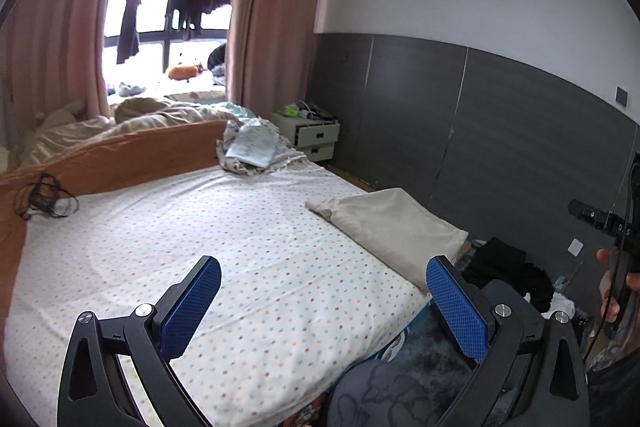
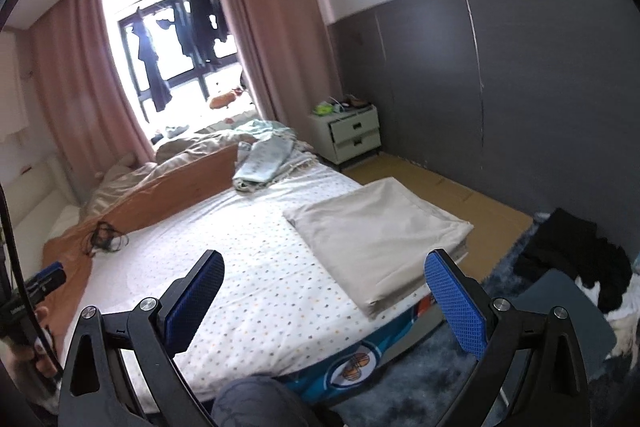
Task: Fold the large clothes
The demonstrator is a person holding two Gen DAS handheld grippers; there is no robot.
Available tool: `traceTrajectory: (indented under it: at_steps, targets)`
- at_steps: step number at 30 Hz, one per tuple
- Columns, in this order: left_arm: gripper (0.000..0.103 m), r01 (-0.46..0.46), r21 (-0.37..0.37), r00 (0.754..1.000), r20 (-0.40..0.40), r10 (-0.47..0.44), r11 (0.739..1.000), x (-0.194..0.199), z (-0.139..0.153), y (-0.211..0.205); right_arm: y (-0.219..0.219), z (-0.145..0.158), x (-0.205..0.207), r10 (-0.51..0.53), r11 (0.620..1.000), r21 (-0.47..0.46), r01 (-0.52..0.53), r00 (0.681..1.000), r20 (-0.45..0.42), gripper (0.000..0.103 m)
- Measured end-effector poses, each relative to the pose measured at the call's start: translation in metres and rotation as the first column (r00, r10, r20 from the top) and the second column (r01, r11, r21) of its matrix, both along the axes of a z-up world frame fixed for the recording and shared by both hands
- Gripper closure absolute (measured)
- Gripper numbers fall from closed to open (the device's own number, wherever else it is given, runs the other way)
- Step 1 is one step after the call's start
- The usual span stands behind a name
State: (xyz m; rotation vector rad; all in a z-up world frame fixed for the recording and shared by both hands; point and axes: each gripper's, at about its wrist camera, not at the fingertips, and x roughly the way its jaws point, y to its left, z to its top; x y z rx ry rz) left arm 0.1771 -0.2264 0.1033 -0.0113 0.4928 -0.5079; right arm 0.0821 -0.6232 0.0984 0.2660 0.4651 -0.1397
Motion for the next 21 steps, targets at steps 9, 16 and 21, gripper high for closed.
traceTrajectory:
  at_steps: [9,16,21]
  targets:
    - [0.001,-0.071,0.046,0.995,0.074,0.068,0.996,-0.064,-0.013,0.022,0.032,0.0,-0.05,0.081,0.995,-0.066,-0.078,0.996,0.046,0.002]
    - [0.001,-0.129,0.049,0.987,0.103,0.123,0.99,-0.102,-0.029,0.037,0.051,-0.01,-0.077,0.118,0.99,-0.078,-0.114,0.992,0.053,0.002]
    - [0.001,-0.15,0.053,0.982,0.123,0.142,0.987,-0.124,-0.042,0.042,0.066,-0.025,-0.092,0.127,0.987,-0.101,-0.123,0.991,0.039,0.002]
